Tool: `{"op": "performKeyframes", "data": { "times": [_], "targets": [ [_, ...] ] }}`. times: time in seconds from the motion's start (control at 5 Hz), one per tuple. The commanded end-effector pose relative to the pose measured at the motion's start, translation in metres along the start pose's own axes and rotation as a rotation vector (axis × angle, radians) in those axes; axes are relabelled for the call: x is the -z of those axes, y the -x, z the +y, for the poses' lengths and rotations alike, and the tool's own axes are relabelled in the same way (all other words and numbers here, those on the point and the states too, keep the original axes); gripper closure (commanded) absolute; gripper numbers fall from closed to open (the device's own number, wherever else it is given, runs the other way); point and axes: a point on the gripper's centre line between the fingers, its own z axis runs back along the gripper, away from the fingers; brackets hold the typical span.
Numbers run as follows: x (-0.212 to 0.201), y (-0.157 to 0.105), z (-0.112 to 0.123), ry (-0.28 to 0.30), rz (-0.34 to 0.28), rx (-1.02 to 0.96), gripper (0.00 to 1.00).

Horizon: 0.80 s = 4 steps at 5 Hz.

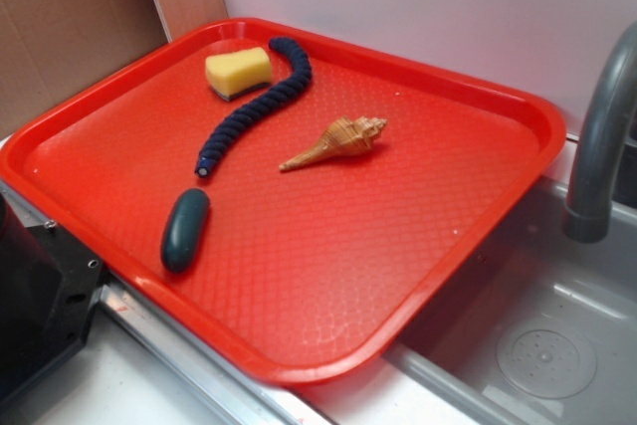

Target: Grab the shell.

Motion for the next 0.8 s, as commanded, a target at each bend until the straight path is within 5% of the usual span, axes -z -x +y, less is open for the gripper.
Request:
{"op": "performKeyframes", "data": {
  "times": [0.0, 0.2, 0.4, 0.6],
  "targets": [
    [0.0, 0.0, 0.0, 0.0, 0.0, 0.0, 0.0],
    [0.055, -0.045, -0.016, -0.091, 0.041, 0.147, 0.0],
    [0.104, -0.082, -0.043, 0.016, -0.038, 0.301, 0.0],
    [0.148, -0.109, -0.073, 0.078, -0.04, 0.292, 0.0]
  ]
}}
